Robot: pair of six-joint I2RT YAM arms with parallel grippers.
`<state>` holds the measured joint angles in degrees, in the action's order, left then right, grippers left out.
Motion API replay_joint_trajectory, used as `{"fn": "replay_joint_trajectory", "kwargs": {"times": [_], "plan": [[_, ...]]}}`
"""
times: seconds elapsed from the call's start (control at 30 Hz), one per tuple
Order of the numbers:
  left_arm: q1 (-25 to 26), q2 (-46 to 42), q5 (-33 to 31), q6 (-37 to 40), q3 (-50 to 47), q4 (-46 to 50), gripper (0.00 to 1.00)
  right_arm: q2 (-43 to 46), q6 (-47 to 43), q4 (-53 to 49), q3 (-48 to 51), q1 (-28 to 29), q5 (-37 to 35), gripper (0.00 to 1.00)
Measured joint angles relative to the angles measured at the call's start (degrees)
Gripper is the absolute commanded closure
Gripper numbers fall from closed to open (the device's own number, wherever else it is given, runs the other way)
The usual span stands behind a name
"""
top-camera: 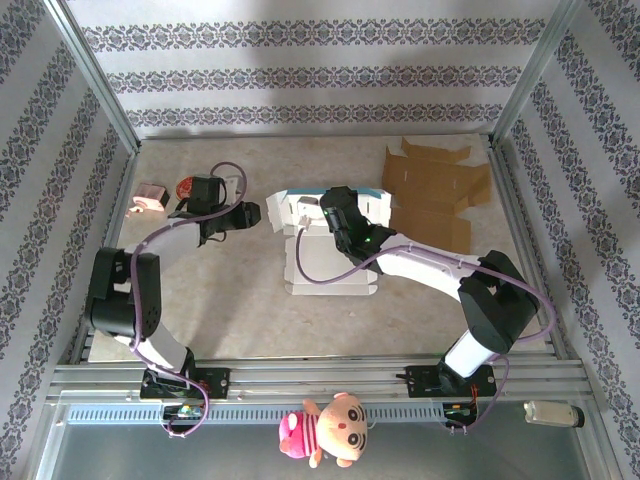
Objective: Fold the paper box
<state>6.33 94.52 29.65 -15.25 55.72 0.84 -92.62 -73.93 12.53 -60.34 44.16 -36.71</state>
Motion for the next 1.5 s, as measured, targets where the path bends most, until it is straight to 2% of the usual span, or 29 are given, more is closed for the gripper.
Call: {"fn": "replay_joint_trajectory", "kwargs": {"times": [0.23, 0.4, 0.5, 0.87, 1.23, 1.5], "plan": [[0.5, 2.9, 9.0, 0.4, 0.7, -3.9, 0.70, -0.7, 0.0, 2.9, 0.0, 0.0, -0.8, 0.98], [2.8, 3.3, 13.7, 0.7, 0.8, -6.2, 0.70, -1.4, 0.3, 3.2, 0.0, 0.4, -1.2, 0.98], [4.0, 3.3, 15.0, 1.1, 0.8, -7.1, 0.65, -1.9, 0.7, 3.2, 0.0, 0.5, -1.7, 0.98], [5.4, 5.6, 12.9, 8.9, 1.6, -7.1, 0.47, -2.9, 2.9, 1.9, 0.0, 0.5, -2.5, 0.98], [7.1, 5.7, 9.9, 16.8, -2.2, -13.0, 0.46, -3.6, 3.5, 0.3, 0.4, 0.5, -2.7, 0.97], [7.3, 5.7, 9.5, 18.5, -5.2, -13.7, 0.46, -4.6, 2.1, 7.3, 7.1, 0.5, -2.7, 0.97]]}}
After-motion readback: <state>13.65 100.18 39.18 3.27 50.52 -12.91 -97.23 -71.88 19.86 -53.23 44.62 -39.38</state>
